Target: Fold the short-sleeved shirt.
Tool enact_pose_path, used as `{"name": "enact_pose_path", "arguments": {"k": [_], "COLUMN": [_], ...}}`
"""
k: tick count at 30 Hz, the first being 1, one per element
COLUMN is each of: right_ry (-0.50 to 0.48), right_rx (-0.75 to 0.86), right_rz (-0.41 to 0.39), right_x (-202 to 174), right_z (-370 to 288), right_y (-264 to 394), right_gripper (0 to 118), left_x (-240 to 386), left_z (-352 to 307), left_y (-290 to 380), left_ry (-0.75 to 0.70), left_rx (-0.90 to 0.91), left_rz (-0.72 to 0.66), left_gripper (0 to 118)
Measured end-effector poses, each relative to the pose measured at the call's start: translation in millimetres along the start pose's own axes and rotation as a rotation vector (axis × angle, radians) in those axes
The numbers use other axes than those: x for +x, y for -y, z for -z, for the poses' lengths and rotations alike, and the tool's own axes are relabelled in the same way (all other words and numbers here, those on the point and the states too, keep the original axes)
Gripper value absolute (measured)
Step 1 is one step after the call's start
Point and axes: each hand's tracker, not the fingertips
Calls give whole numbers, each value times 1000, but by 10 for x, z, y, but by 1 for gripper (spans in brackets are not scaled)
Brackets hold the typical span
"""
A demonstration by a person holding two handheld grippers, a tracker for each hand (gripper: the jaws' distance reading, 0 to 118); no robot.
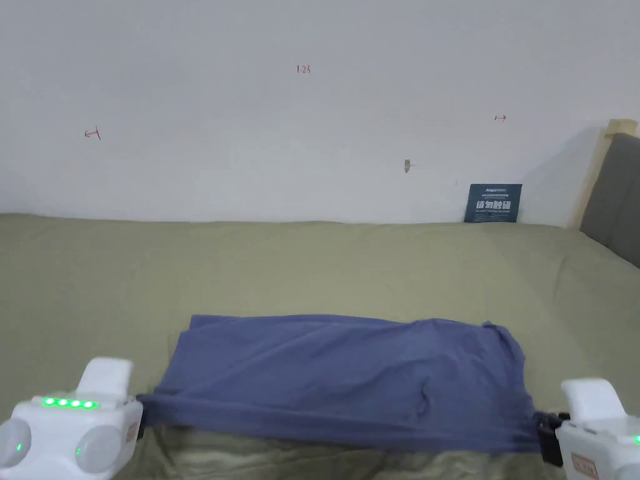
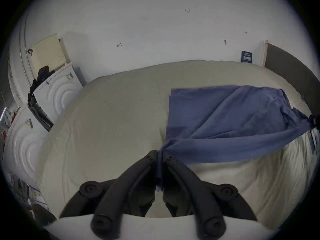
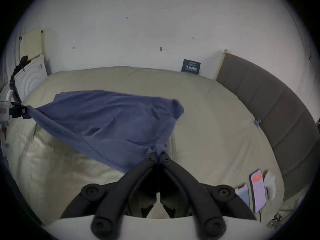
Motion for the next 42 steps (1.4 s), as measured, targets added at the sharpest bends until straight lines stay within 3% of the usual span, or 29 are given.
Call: {"name": "enact_pose_path", "arguments": {"k": [7, 13, 23, 25, 26, 27, 28, 29, 30, 31, 34, 35, 37, 38, 40, 42], "right_ry": [-45, -58, -62, -54, -54, -54, -47, -41, -19, -31, -19, -15, 1, 23, 57, 14], "right_rx": [-27, -34, -55, -61, -63, -69, -78, -94, -6, -48, -54, -57, -30, -16, -4, -21], "right_rz": [5, 37, 61, 66, 71, 76, 82, 85, 123, 100, 132, 135, 135, 136, 147, 179], "right_x": [216, 340, 266, 231, 219, 235, 233, 232, 229, 470, 666, 393, 284, 265, 288, 314], "right_z": [-771, -1339, -1400, -1361, -1348, -1351, -1346, -1330, -1351, -1200, -1068, -1415, -1607, -1642, -1664, -1699], "right_y": [1002, 1491, 1699, 1713, 1716, 1712, 1710, 1706, 1689, 1798, 1811, 1639, 1563, 1555, 1567, 1556], "right_gripper": [0, 0, 0, 2, 16, 60, 101, 117, 110, 111, 111, 100, 29, 0, 0, 0], "left_x": [-265, -358, -331, -292, -306, -326, -334, -333, -347, -363, -470, -495, -539, -531, -572, -607], "left_z": [-644, -1182, -1352, -1424, -1423, -1410, -1413, -1454, -1518, -1558, -1710, -1775, -1875, -1900, -1876, -1854], "left_y": [962, 1618, 1925, 1906, 1910, 1913, 1912, 1920, 1914, 1896, 1825, 1796, 1760, 1767, 1786, 1801], "left_ry": [83, 107, 151, 170, 182, 193, 200, 190, 165, 143, 134, 133, 127, 119, 110, 163], "left_rx": [-41, -46, -102, -110, -105, -112, -129, -129, -100, -98, -88, -83, -47, -38, -34, -77], "left_rz": [-68, -28, -51, -87, -110, -115, -121, -124, -125, -123, -152, -158, -162, -160, -161, -161], "left_gripper": [7, 7, 7, 13, 32, 77, 106, 114, 114, 114, 109, 97, 13, 1, 1, 1]}}
